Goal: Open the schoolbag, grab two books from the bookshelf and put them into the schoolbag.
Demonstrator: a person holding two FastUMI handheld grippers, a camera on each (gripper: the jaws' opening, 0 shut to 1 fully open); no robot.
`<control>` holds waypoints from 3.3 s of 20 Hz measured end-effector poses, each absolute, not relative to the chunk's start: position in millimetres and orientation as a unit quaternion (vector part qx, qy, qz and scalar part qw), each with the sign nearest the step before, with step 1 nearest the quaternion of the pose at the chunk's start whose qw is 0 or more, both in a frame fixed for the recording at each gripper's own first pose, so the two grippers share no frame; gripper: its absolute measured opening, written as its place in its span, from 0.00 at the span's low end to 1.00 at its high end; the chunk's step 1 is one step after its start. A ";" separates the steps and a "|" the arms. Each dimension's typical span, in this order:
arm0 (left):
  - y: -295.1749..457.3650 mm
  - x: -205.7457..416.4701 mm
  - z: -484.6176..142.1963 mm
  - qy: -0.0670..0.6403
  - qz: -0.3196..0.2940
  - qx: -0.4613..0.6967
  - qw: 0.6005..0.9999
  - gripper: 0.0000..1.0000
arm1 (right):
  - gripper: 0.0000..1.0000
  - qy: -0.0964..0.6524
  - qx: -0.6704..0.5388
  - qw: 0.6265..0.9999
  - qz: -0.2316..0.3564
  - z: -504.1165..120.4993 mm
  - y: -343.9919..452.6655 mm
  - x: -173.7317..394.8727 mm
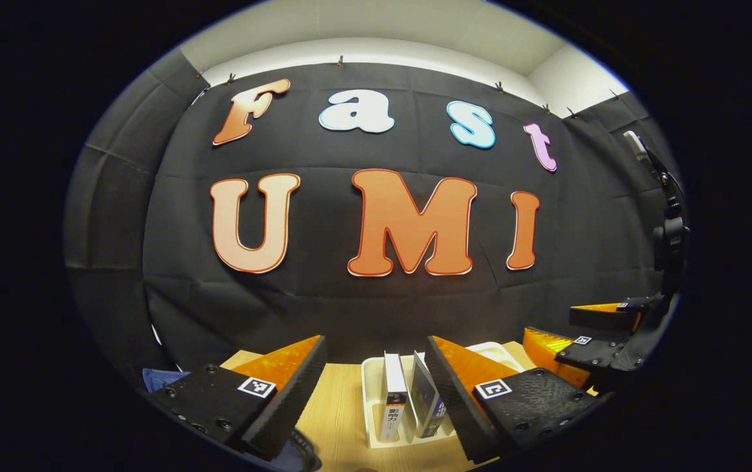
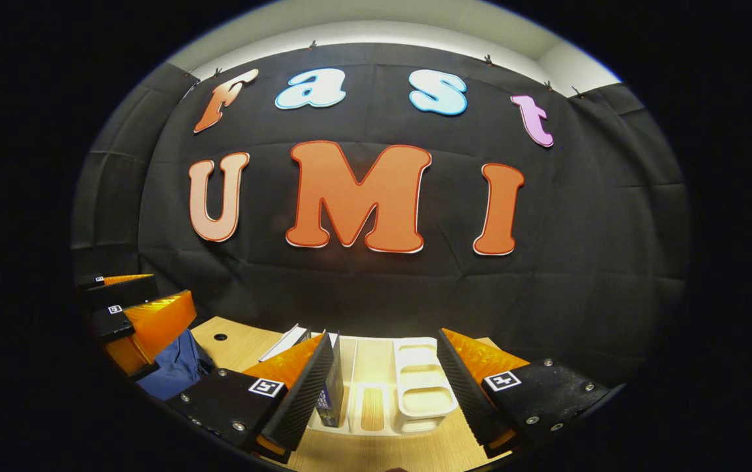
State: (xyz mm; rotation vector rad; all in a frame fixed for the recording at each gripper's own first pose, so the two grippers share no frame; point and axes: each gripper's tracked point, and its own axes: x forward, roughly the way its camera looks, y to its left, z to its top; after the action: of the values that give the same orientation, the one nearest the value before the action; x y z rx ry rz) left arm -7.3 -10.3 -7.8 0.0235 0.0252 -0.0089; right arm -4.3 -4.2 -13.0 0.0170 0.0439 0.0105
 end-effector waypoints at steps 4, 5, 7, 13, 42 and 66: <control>-8.5 -8.3 -2.8 0.007 -0.002 0.024 1.000 0.94 | 0.95 0.013 0.004 1.000 0.007 -8.9 -3.6 -2.8; -7.4 -8.0 -2.2 0.007 -0.001 0.025 1.000 0.94 | 0.95 0.013 0.005 1.000 0.008 -8.7 -3.1 -2.2; -8.1 -7.7 -4.4 0.009 0.000 0.027 1.000 0.94 | 0.95 0.012 0.006 1.000 0.009 -8.0 -2.3 -0.1; -0.1 -7.4 -2.0 0.004 0.011 0.028 1.000 0.94 | 0.95 0.018 0.005 1.000 0.013 -11.3 0.9 6.3; 65.1 -39.4 -145.1 0.186 0.031 0.131 0.973 0.96 | 0.95 0.054 -0.007 0.998 0.007 -68.3 -50.4 11.5; 157.6 -142.3 -344.2 0.428 0.085 0.398 0.807 0.81 | 0.95 0.086 0.009 0.996 0.003 -99.8 -91.8 14.4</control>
State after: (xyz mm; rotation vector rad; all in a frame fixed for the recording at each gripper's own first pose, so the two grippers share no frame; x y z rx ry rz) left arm -142.3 157.6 -344.2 0.8509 0.9166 0.1826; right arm 14.4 -91.8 -99.8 0.0174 0.1712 0.0058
